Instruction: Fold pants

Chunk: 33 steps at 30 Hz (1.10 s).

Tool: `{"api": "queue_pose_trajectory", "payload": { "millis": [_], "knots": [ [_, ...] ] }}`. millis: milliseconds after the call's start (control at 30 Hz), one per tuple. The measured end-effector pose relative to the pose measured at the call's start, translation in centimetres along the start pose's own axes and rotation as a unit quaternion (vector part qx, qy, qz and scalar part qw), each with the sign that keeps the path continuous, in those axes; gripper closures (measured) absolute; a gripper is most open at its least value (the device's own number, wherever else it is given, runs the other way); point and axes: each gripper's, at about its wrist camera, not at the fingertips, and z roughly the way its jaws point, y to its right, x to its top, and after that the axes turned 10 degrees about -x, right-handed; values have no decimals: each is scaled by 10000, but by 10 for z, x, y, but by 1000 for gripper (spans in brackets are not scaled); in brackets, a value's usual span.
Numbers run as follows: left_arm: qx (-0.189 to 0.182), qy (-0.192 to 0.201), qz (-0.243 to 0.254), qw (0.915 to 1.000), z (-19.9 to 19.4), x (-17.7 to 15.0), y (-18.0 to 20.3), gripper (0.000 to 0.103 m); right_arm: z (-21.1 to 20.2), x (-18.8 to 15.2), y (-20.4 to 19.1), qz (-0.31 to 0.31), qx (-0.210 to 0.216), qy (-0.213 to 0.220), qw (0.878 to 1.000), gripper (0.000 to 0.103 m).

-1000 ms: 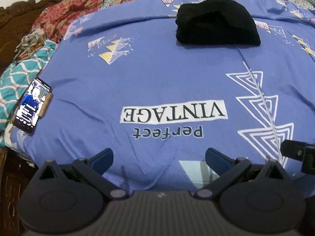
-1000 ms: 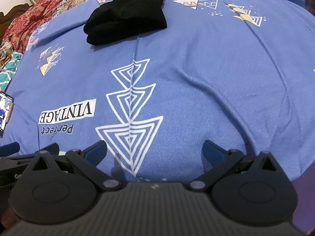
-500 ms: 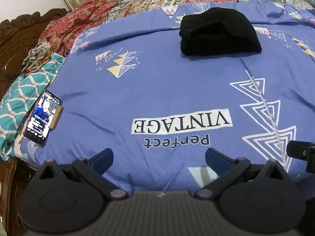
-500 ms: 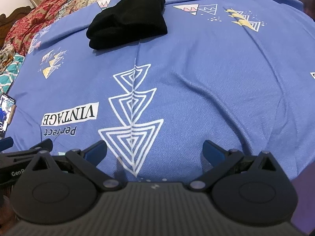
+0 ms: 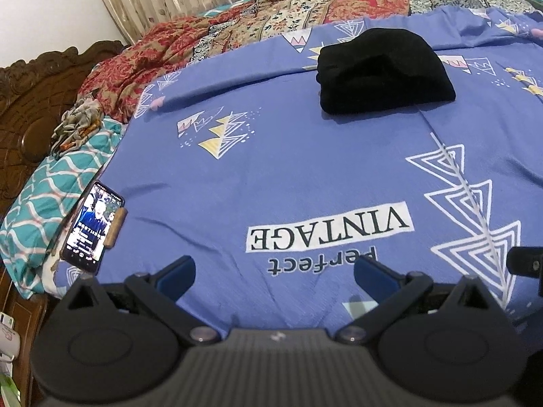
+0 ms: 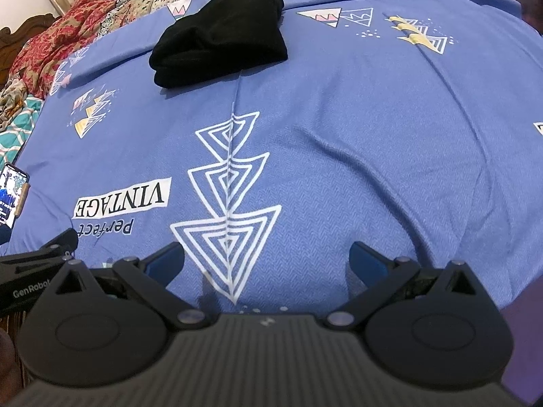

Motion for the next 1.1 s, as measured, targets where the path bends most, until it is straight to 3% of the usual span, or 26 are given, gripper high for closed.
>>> {"api": "queue_pose_trajectory", "payload": {
  "millis": [1100],
  "knots": [
    [286, -101, 51, 9995, 12, -2, -7, 0, 6, -2, 1, 38, 33, -109, 9999, 0]
  ]
}}
